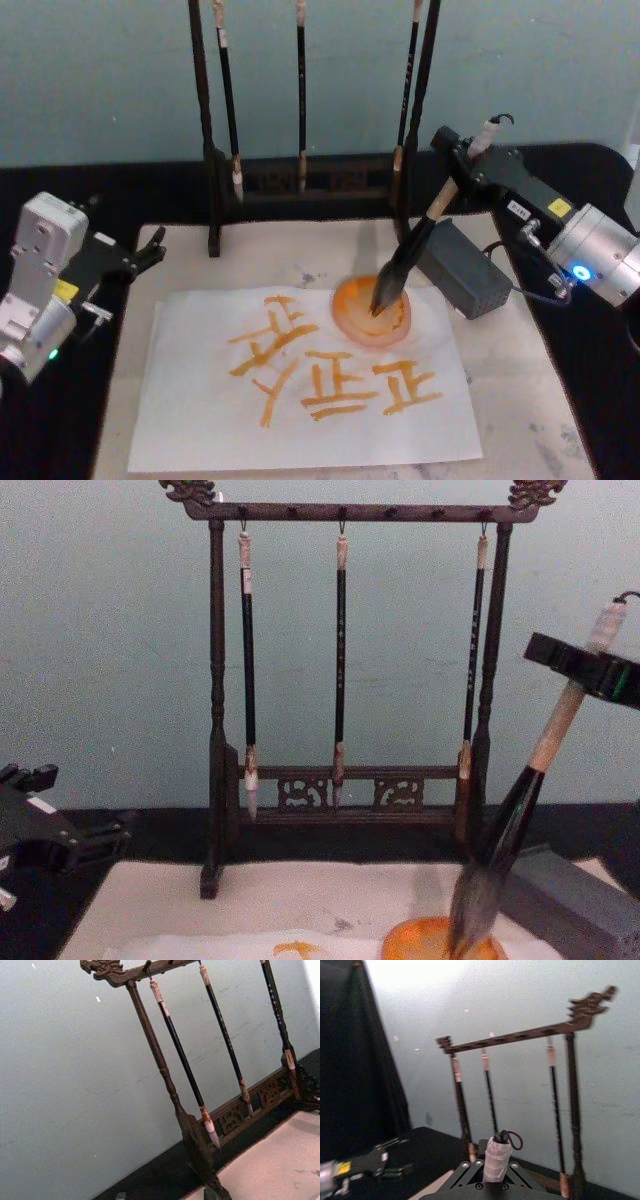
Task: Pick up the brush from the inkstone, write on the paper, then place the brush back to its original position.
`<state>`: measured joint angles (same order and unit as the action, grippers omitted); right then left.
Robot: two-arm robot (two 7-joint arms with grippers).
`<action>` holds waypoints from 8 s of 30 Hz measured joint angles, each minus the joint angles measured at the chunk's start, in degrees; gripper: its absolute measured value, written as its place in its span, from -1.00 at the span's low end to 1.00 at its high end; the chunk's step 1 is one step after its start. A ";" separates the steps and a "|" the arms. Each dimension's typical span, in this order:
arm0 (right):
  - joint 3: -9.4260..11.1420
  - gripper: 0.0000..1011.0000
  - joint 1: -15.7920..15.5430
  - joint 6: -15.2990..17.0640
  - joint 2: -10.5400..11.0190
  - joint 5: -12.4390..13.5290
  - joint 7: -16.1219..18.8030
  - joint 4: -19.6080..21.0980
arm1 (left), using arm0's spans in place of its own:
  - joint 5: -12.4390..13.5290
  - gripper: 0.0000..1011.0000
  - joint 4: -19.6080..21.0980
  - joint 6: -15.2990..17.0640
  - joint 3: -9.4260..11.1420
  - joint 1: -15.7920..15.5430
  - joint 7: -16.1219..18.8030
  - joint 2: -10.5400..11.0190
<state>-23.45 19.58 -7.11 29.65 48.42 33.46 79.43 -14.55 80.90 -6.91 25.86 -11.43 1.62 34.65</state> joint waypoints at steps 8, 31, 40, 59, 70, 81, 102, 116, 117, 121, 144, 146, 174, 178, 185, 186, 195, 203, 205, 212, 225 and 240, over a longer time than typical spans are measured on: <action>0.65 -1.00 -1.92 -0.42 1.93 -0.40 4.83 3.26 | 0.00 1.00 0.00 0.00 0.00 0.00 0.00 0.00; 0.16 -1.00 -6.81 -0.83 5.81 0.25 12.26 10.47 | 0.00 1.00 0.00 0.00 0.00 0.00 0.00 0.00; -1.92 -1.00 -6.99 -0.82 5.99 -1.15 13.40 11.63 | 0.00 1.00 0.00 0.00 0.00 0.00 0.00 0.00; -5.66 -1.00 -5.85 -2.18 4.94 -3.83 15.25 12.24 | 0.00 1.00 0.00 0.00 0.00 0.00 0.00 0.00; -7.29 -1.00 -5.09 -3.01 3.79 -5.33 15.62 11.04 | 0.00 1.00 0.00 0.00 0.00 0.00 0.00 0.00; -8.10 -1.00 -4.58 -3.64 2.38 -6.31 15.21 9.88 | 0.00 1.00 0.00 0.00 0.00 0.00 0.00 0.00; -8.63 -1.00 -5.25 -3.62 2.94 -7.51 14.90 9.63 | 0.00 1.00 0.00 0.00 0.00 0.00 0.00 0.00; -7.34 -1.00 -6.43 -4.14 4.14 -7.76 14.46 10.35 | 0.00 1.00 0.00 0.00 0.00 0.00 0.01 0.00; -7.26 -1.00 -6.49 -4.18 4.21 -7.76 14.44 10.41 | 0.00 1.00 0.00 0.00 0.00 0.00 0.00 0.00; -6.67 -1.00 -7.00 -4.36 4.81 -7.77 14.33 10.82 | 0.00 1.00 0.00 0.00 0.00 0.00 0.00 0.00; -3.22 -1.00 -9.99 -5.13 7.44 -8.31 12.98 12.57 | 0.00 1.00 0.00 0.00 0.00 0.00 0.00 0.00; -3.01 -1.00 -10.18 -5.18 7.51 -8.35 12.84 12.64 | 0.00 1.00 0.00 0.00 0.00 0.00 0.00 0.00; 0.08 -1.00 -10.52 -6.01 6.43 -7.22 11.73 13.34 | 0.00 1.00 0.00 0.00 0.00 0.00 0.00 0.00; 0.82 -1.00 -9.70 -6.10 5.17 -6.63 10.77 12.35 | 0.00 1.00 0.00 0.00 0.00 0.00 0.00 0.00; 2.51 -1.00 -8.00 -5.51 2.30 -4.72 8.00 9.97 | 0.00 1.00 0.00 0.00 0.00 0.00 0.00 0.00; 2.71 -1.00 -7.79 -5.30 1.95 -4.47 7.60 9.66 | 0.00 1.00 0.00 0.00 0.00 0.00 0.00 0.00; 5.07 -1.00 -4.71 1.24 -2.52 1.02 1.10 5.26 | 0.00 1.00 0.00 0.00 0.00 0.00 0.00 0.00; 6.72 -1.00 -1.11 9.59 -5.47 7.99 -5.23 0.45 | 0.00 1.00 0.00 0.00 0.00 0.00 0.00 0.00; 7.07 -1.00 -0.03 11.62 -6.10 9.93 -6.92 -1.16 | 0.00 1.00 0.00 0.00 0.00 0.00 0.00 0.00; 8.01 -1.00 2.69 18.32 -7.51 15.91 -11.55 -5.89 | 0.00 1.00 0.00 0.00 0.00 0.00 0.01 0.00; 9.74 -1.00 5.02 25.20 -9.34 24.64 -18.95 -11.81 | 0.00 1.00 0.00 0.00 0.00 0.00 0.00 0.00; 8.68 -1.00 5.73 25.56 -9.83 27.84 -24.29 -14.59 | 0.00 1.00 0.00 0.00 0.00 0.00 0.00 0.00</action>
<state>-14.78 25.31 18.46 19.82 76.26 9.16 64.85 -14.55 80.90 -6.91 25.86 -11.43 1.62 34.65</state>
